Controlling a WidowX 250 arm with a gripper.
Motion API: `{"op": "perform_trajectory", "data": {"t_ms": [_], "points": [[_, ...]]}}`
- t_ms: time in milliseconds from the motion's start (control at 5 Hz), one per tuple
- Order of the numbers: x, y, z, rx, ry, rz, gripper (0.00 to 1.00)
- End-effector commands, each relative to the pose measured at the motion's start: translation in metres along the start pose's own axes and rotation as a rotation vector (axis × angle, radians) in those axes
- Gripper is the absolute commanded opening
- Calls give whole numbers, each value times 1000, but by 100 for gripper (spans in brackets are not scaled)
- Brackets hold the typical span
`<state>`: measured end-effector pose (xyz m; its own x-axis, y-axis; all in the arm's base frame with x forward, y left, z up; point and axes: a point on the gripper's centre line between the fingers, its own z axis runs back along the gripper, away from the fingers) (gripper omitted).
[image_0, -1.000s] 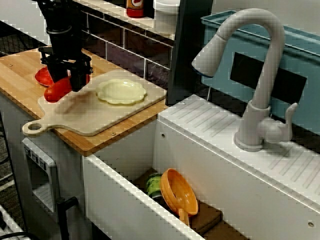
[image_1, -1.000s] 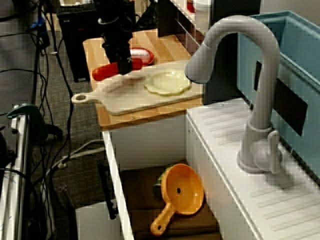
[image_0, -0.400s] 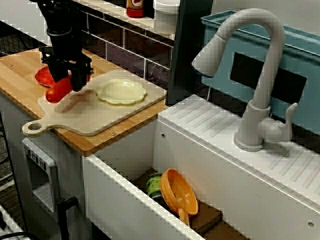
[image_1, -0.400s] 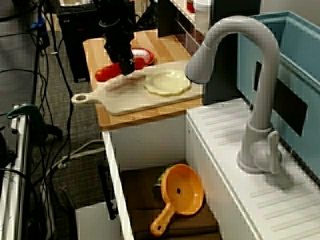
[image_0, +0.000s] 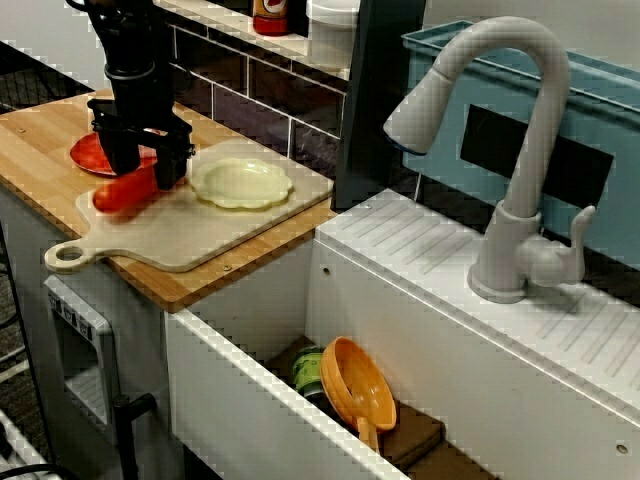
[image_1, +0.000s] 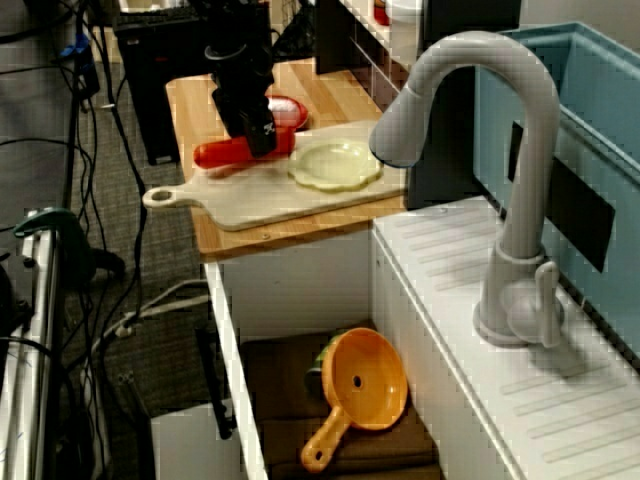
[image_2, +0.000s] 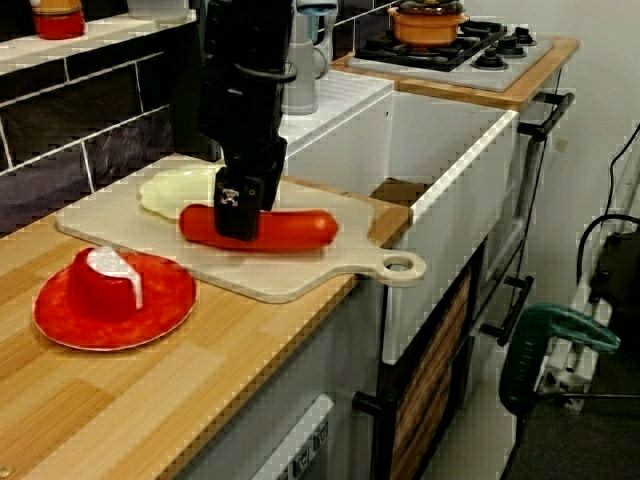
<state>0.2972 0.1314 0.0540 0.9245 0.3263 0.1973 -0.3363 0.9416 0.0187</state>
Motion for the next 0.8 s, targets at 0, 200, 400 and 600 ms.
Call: {"op": "perform_trajectory", "data": {"t_ms": [0,200,400,600], "points": [[15,9,13,4,-27,-2,100],[20,14,21,-10,-15,12,100],[32,19,33,-29,0,14,100],[43,27,34,-38,-12,-18,100]]}}
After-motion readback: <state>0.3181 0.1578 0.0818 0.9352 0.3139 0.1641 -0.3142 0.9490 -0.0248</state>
